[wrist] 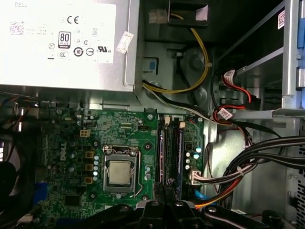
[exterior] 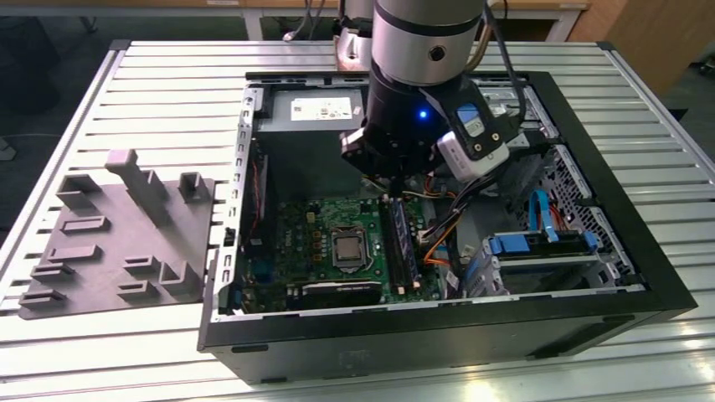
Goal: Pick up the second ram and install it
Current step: 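Insert the second ram into the second slot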
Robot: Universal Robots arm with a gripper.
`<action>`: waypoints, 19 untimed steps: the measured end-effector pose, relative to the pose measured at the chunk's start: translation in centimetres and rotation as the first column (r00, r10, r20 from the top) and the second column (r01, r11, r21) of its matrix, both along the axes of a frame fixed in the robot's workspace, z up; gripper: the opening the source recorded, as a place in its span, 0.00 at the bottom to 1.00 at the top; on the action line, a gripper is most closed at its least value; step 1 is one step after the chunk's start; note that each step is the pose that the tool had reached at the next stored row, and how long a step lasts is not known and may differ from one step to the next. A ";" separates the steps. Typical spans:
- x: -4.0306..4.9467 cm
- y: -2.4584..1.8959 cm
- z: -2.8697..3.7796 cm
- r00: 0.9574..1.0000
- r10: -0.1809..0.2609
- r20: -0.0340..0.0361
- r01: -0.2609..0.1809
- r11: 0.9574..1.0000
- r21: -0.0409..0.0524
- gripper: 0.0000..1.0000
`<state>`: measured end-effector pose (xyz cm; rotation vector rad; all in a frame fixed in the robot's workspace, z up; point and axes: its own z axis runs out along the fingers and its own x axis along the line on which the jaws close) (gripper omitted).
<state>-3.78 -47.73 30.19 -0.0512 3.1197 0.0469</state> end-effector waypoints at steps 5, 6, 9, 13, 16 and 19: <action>0.00 0.00 -0.17 1.000 0.000 0.000 0.000 1.000 0.000 0.11; 0.00 0.00 -0.20 1.000 0.000 0.000 0.000 1.000 0.000 0.11; 0.00 0.00 -0.32 1.000 0.000 0.000 0.000 1.000 0.000 0.11; 0.00 0.00 -0.45 1.000 0.000 0.000 0.000 1.000 0.000 0.11; 0.00 0.00 -0.59 1.000 0.000 0.000 0.000 1.000 0.000 0.11; 0.00 0.00 -0.77 1.000 0.000 0.000 0.000 1.000 0.000 0.11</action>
